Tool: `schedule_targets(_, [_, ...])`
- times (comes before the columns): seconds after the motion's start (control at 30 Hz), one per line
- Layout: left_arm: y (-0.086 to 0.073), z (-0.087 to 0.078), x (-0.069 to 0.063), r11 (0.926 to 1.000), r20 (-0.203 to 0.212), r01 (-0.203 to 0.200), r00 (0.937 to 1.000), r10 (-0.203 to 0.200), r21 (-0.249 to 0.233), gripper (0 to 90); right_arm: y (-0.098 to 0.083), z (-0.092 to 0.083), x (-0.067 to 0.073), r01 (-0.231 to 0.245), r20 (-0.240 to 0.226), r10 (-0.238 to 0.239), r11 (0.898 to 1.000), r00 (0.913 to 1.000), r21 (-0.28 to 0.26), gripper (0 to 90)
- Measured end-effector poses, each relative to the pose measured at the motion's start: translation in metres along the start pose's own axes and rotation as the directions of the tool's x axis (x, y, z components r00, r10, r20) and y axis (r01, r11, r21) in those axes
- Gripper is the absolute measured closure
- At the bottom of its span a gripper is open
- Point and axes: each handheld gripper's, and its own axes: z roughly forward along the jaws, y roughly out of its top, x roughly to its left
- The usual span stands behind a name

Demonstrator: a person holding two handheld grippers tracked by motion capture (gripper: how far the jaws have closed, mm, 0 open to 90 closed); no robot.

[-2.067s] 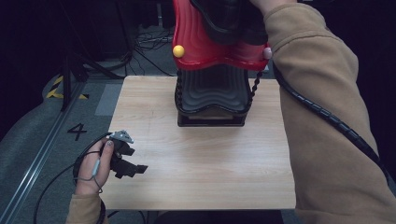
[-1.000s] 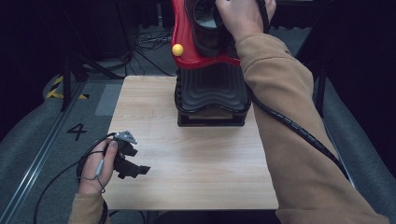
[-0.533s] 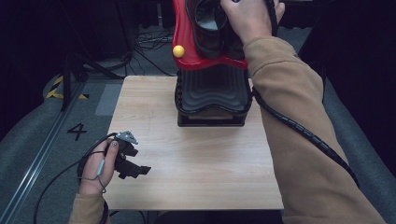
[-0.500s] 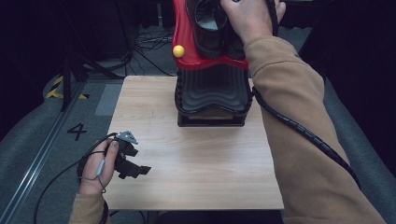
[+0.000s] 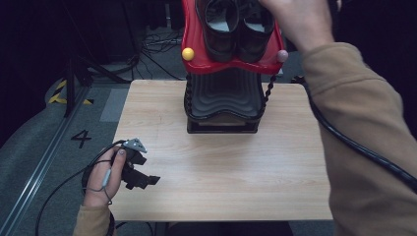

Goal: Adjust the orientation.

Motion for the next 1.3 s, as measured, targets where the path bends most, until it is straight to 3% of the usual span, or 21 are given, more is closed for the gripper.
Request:
schedule_targets(0.07, [-0.002, -0.001, -0.001, 0.9999, -0.006, 0.01, 0.9999, -0.01, -0.001, 16.4, -0.011, -0.015, -0.002, 0.055, -0.044, -0.055, 0.998, 0.9975, 0.003, 43.4])
schedule_targets(0.13, [-0.004, -0.003, -0.001, 0.9999, -0.012, 0.012, 0.9998, -0.012, -0.006, 16.4, -0.023, -0.027, -0.004, 0.117, -0.09, -0.116, 0.993, 0.9892, 0.005, 41.6])
schedule_targets(0.23, [-0.006, -0.007, -0.001, 0.9998, -0.018, 0.017, 0.9997, -0.017, -0.009, 16.4, -0.043, -0.043, -0.005, 0.171, -0.143, -0.167, 0.985, 0.9755, 0.019, 41.2])
schedule_targets(0.3, [-0.007, -0.008, -0.002, 0.9995, -0.021, 0.027, 0.9994, -0.027, -0.019, 16.4, -0.047, -0.047, -0.006, 0.18, -0.155, -0.175, 0.983, 0.9722, 0.019, 41.2])
schedule_targets(0.43, [-0.009, -0.011, -0.001, 0.9994, -0.031, 0.03, 0.9991, -0.03, -0.019, 16.4, -0.068, -0.064, -0.011, 0.225, -0.189, -0.219, 0.974, 0.9571, 0.008, 38.3])
schedule_targets(0.5, [-0.01, -0.013, 0.0, 0.9993, -0.035, 0.029, 0.9989, -0.03, -0.022, 16.4, -0.078, -0.07, -0.012, 0.236, -0.187, -0.228, 0.972, 0.9555, 0.019, 38.2])
schedule_targets(0.63, [-0.013, -0.015, 0.0, 0.9986, -0.036, 0.045, 0.9983, -0.046, -0.03, 16.4, -0.095, -0.075, -0.016, 0.256, -0.219, -0.247, 0.967, 0.944, 0.011, 37.3])
schedule_targets(0.7, [-0.013, -0.016, 0.0, 0.9984, -0.04, 0.044, 0.9981, -0.046, -0.034, 16.4, -0.104, -0.073, -0.019, 0.267, -0.232, -0.258, 0.964, 0.9379, 0.01, 36.9])
schedule_targets(0.8, [-0.015, -0.017, -0.002, 0.9984, -0.029, 0.037, 0.9989, -0.038, -0.043, 16.4, -0.12, -0.066, -0.026, 0.26, -0.243, -0.244, 0.965, 0.9388, 0.036, 36.8])
schedule_targets(0.97, [-0.015, -0.019, -0.007, 0.9973, -0.022, 0.013, 0.9996, -0.015, -0.072, 16.1, -0.141, -0.051, -0.034, 0.271, -0.274, -0.25, 0.961, 0.9288, 0.044, 36.9])
schedule_targets(1.1, [-0.018, -0.015, -0.009, 0.9985, -0.028, 0.01, 0.9995, -0.012, -0.054, 16.1, -0.172, -0.031, -0.038, 0.296, -0.308, -0.269, 0.954, 0.9124, 0.043, 36.8])
schedule_targets(1.2, [-0.018, -0.014, -0.01, 0.9987, -0.03, 0.006, 0.9995, -0.007, -0.051, 16.1, -0.182, -0.024, -0.04, 0.295, -0.315, -0.267, 0.954, 0.9108, 0.046, 36.8])
schedule_targets(1.3, [-0.018, -0.011, -0.015, 0.9987, -0.028, 0.0, 0.9996, -0.002, -0.05, 16.1, -0.204, -0.01, -0.046, 0.275, -0.345, -0.239, 0.96, 0.9075, 0.058, 36.5])
